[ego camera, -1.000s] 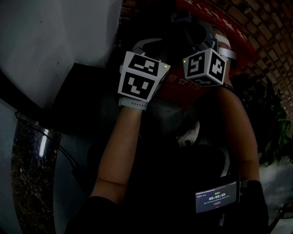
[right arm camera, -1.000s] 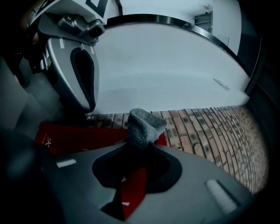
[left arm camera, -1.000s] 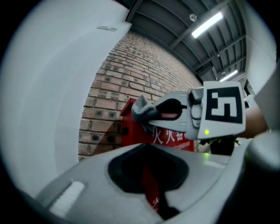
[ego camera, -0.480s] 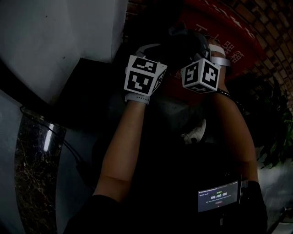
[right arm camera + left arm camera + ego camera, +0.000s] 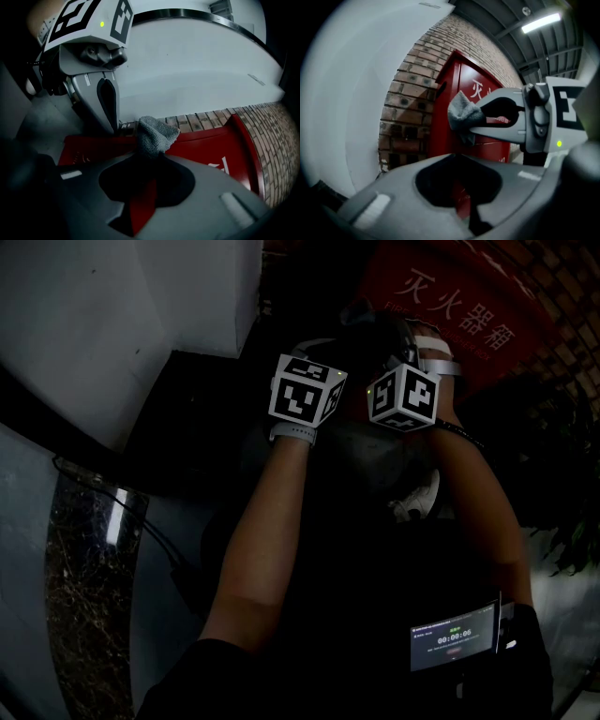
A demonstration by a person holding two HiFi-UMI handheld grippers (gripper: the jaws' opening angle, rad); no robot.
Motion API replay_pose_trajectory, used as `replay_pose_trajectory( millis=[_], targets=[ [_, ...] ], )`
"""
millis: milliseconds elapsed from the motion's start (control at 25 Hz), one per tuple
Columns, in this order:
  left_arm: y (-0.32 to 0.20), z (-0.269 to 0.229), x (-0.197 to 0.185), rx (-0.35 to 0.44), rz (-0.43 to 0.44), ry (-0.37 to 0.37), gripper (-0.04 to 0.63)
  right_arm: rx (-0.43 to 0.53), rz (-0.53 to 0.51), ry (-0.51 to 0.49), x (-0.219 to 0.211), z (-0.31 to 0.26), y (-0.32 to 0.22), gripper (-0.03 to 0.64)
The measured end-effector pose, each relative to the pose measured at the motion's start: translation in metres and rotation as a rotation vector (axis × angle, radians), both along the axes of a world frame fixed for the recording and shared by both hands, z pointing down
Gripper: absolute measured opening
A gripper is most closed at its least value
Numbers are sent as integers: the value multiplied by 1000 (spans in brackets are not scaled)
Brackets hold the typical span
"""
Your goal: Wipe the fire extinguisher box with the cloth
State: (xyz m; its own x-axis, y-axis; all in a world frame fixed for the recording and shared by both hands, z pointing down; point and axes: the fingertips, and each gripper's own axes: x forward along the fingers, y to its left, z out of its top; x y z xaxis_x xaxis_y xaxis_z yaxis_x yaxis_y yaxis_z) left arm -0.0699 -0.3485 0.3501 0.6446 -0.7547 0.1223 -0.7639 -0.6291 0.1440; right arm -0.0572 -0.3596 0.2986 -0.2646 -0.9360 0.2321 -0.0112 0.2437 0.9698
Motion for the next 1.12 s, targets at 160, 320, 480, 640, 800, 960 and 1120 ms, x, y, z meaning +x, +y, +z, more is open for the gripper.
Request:
replay_pose_trajectory(
  millis=[160,320,480,640,800,960,1120],
  targets=[
    [-3,18,2,-44,3,-8,3,4,-2,-24,0,8,-2,67],
    [-5,26,-1,-63,1,-10,3,-15,-1,-15,0,19,-2,67],
    [-2,34,-2,-82,1,-25,3,-47,3,-11,2,34,-1,68],
    [-1,37,-2,-83,1,-42,3,-50,0,75,3,63,1,69],
    [0,48,2,-99,9,-64,3,-30,-14,127,5,87,2,68],
    [0,65,5,-134,22,-83,3,-47,-13,128,9,108,3,67],
    [1,89,11,-184,41,-116,3,-81,-17,146,11,131,4,69]
  ],
)
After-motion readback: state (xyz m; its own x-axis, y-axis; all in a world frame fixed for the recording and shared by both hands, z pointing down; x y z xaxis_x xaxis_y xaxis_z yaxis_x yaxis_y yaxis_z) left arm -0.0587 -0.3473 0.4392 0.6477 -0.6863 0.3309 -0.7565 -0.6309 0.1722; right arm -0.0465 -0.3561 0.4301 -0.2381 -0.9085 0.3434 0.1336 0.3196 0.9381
